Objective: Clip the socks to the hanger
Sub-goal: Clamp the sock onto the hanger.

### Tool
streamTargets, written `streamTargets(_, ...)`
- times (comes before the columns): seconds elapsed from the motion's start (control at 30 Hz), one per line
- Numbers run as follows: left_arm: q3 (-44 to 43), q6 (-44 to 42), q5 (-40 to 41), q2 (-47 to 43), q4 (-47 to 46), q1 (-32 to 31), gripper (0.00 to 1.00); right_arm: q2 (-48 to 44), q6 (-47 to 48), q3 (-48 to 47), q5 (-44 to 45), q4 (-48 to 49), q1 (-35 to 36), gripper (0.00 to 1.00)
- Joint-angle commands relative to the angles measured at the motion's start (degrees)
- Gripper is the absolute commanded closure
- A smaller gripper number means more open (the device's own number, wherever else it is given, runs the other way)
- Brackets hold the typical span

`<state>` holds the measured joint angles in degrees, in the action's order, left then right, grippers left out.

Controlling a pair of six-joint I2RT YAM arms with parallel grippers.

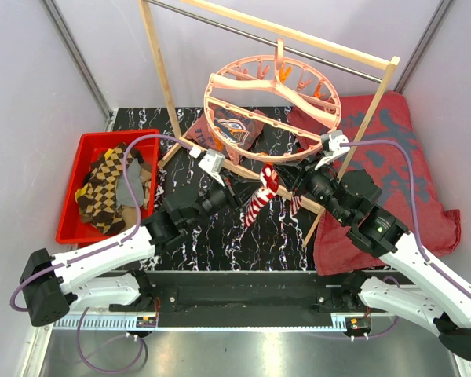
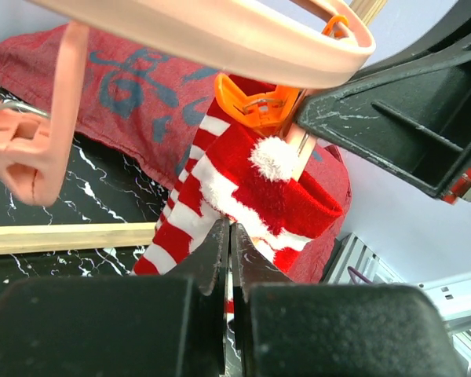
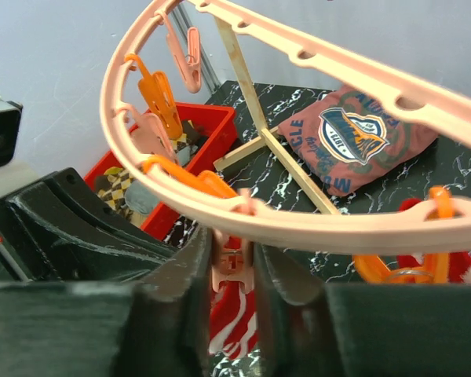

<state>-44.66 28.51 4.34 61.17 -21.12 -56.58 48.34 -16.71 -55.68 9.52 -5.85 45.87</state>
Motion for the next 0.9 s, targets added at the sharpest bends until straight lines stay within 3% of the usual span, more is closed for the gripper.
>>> streamTargets(0.0,-3.1,-1.0,0.8,0.6,-3.5,-0.4,1.0,0.0,0.7,-0.7,-0.1,1.3,0.3,0.65)
streamTargets(0.03,-3.3,-1.2,0.7,0.9,-3.4,-0.5,1.0,-0.1,0.8,-0.7,-0.1,1.3,0.3,0.56)
streamTargets(0.13,-3.3,-1.1,0.3,1.4,-3.5,-0.5,1.0,-0.3,0.8,-0.7,-0.1,1.3,0.3,0.45)
streamTargets(0.3,-3.2,-1.4,-0.7,1.9,-3.6,-0.6,1.0,-0.7,1.2,-0.4,1.4,1.4,0.3,0.42)
streamTargets(0.37,-2.9,-2.1,-0.8,1.9,-3.8,-0.6,0.94,-1.0,1.3,-0.2,2.3,1.4,0.4,0.41)
streamTargets(0.43,-2.5,-2.5,-0.7,1.6,-4.0,-0.6,0.87,-1.2,1.5,0.0,3.0,1.3,0.4,0.41)
streamTargets(0.47,-2.4,-3.2,-0.7,1.6,-4.1,-0.6,0.72,-1.3,1.8,0.1,3.4,1.3,0.3,0.41)
streamTargets(0.57,-1.9,-4.8,-0.6,1.1,-4.8,-0.6,0.54,-1.5,2.3,0.2,4.1,1.2,0.3,0.41)
streamTargets(0.87,-1.1,-16.4,1.7,2.0,-10.2,-0.5,0.24,-1.8,3.3,0.0,4.9,1.1,0.3,0.4)
